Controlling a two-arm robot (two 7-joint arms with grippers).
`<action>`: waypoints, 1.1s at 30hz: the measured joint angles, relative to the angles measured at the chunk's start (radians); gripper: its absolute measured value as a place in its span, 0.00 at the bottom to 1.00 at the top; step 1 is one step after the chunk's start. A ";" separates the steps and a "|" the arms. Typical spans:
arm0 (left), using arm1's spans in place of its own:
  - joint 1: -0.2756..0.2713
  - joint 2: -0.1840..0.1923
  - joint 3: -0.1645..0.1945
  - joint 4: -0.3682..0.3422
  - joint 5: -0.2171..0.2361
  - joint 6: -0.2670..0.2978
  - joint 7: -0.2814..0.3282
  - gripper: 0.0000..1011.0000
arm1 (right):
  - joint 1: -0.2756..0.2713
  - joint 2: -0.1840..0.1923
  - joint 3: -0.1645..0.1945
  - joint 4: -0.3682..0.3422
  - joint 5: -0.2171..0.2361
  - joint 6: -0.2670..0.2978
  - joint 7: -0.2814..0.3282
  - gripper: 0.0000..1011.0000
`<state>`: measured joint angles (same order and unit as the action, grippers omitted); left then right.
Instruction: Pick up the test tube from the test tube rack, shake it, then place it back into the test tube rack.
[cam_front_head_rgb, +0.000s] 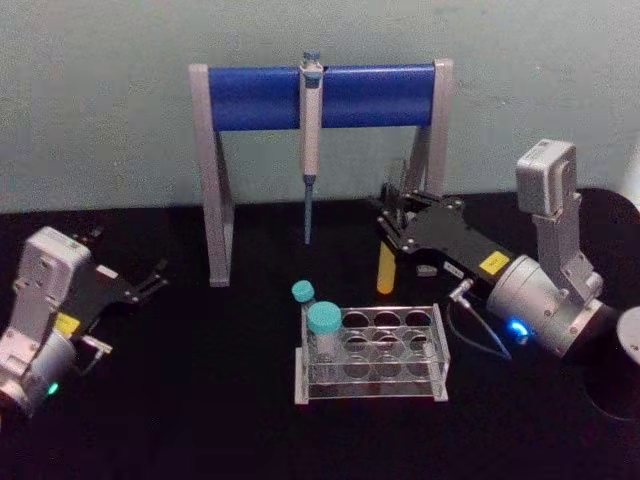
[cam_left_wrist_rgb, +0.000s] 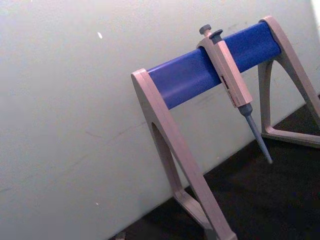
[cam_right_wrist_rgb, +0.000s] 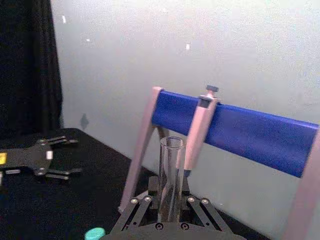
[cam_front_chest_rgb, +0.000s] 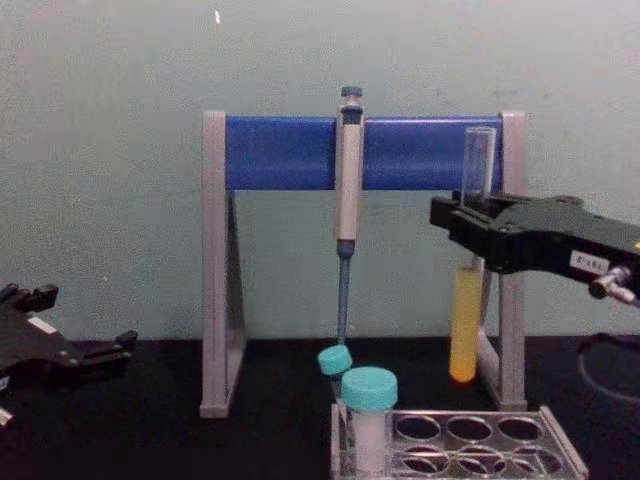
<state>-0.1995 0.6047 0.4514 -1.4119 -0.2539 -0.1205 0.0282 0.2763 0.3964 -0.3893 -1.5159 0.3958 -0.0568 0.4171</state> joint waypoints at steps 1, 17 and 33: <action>0.000 0.000 0.000 0.000 0.000 0.000 0.000 1.00 | -0.001 -0.001 0.003 0.001 -0.002 0.000 -0.002 0.23; 0.000 0.000 0.000 0.000 0.000 0.000 0.000 1.00 | -0.034 -0.001 0.048 -0.023 -0.016 0.016 -0.015 0.23; 0.000 0.000 0.000 0.000 0.000 0.000 0.000 1.00 | -0.120 0.059 0.077 -0.143 0.004 0.083 0.007 0.23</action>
<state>-0.1995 0.6047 0.4514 -1.4120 -0.2539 -0.1205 0.0283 0.1565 0.4552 -0.3128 -1.6586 0.4003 0.0265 0.4243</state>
